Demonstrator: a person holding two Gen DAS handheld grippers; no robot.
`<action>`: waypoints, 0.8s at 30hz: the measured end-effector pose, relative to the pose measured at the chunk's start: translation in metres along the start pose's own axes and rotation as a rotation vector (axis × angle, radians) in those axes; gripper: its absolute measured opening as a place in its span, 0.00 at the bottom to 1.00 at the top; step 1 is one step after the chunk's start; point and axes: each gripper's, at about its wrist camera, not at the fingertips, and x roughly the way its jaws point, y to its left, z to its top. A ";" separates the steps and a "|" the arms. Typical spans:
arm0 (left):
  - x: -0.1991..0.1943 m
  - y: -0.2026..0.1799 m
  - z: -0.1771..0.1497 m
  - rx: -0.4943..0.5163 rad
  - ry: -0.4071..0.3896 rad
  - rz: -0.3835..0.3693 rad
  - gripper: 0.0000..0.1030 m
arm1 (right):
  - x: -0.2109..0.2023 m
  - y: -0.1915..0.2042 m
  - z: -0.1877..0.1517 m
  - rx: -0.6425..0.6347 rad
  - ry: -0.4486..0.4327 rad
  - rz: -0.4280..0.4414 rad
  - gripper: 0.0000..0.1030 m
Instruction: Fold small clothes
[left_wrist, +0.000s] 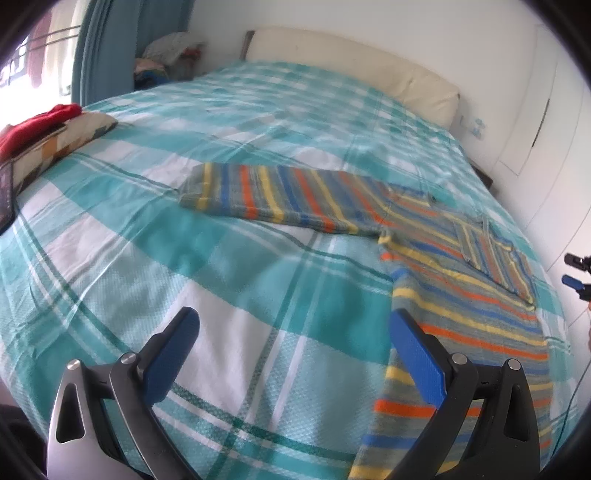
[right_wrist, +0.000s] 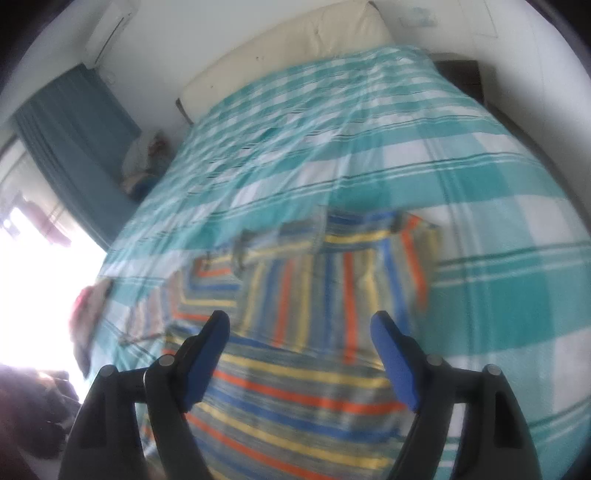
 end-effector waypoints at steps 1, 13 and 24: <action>0.001 -0.001 -0.001 0.006 0.006 0.003 0.99 | -0.007 -0.013 -0.014 0.000 -0.008 -0.042 0.76; 0.009 -0.003 -0.006 0.014 0.033 0.013 0.99 | -0.048 -0.110 -0.134 0.083 -0.095 -0.315 0.76; 0.017 0.000 -0.007 0.011 0.079 0.029 0.99 | -0.034 -0.107 -0.148 0.048 -0.133 -0.316 0.89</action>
